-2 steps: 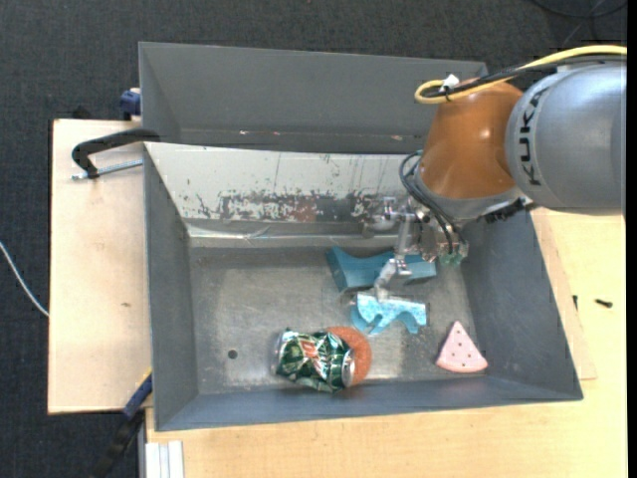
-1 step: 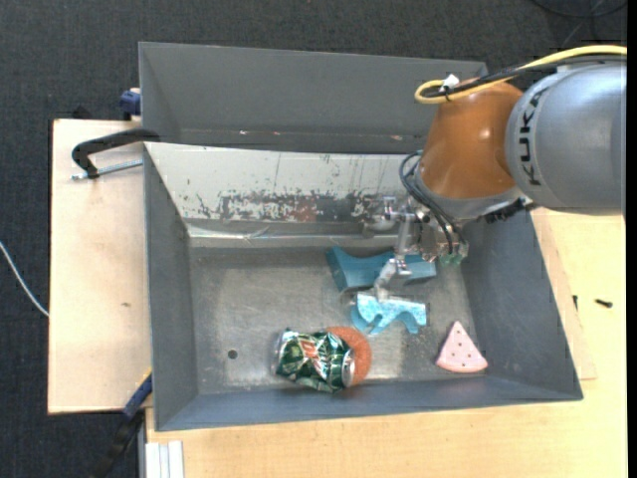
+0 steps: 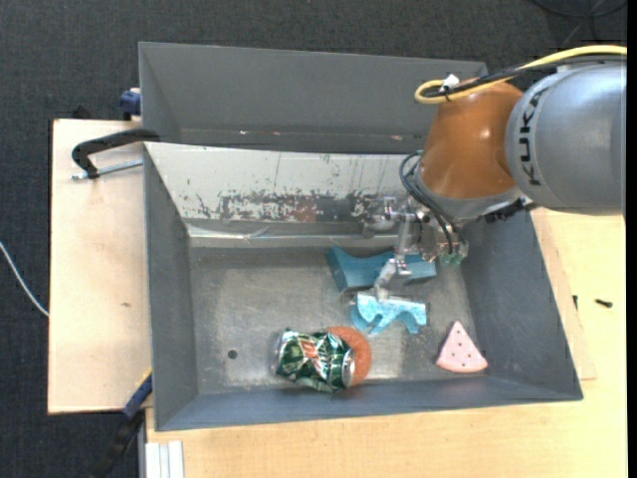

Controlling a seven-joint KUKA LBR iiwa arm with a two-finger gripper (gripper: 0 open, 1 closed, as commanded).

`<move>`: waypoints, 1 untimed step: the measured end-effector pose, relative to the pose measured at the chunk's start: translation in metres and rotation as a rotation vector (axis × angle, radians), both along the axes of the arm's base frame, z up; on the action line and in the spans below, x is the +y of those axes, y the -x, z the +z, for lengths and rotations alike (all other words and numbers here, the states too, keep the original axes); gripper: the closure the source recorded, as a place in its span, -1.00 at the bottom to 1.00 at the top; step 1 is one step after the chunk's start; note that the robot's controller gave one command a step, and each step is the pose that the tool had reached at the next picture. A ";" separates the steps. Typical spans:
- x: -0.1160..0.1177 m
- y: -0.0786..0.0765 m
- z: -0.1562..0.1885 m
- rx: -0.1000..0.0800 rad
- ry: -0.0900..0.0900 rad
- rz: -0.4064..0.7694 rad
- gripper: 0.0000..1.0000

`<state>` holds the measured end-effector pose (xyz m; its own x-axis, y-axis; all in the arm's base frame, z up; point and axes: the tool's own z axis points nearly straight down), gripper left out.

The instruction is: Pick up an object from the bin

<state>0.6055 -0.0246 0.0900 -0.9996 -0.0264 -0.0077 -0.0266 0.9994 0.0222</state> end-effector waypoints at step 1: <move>0.000 0.000 0.000 -0.001 0.000 0.000 1.00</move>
Offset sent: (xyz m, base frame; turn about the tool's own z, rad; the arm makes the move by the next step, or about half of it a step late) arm 0.0001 0.0001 0.0704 -0.0001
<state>0.6057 -0.0246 0.0901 -0.9996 -0.0263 -0.0089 -0.0265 0.9994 0.0221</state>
